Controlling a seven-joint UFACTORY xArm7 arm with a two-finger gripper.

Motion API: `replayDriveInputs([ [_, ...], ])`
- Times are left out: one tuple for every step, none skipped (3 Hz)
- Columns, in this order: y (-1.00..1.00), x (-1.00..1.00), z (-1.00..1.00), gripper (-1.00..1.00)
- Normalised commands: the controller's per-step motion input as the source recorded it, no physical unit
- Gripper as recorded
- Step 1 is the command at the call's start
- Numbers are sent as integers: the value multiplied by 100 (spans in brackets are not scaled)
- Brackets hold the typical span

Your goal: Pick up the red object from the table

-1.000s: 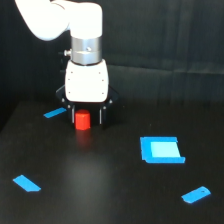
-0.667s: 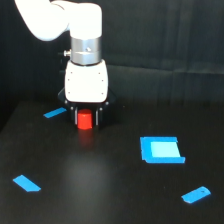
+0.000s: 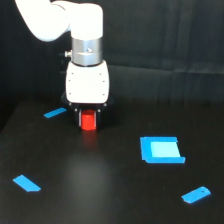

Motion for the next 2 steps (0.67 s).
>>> replayDriveInputs([
  [-45, 27, 100, -99],
  [-43, 8, 98, -93],
])
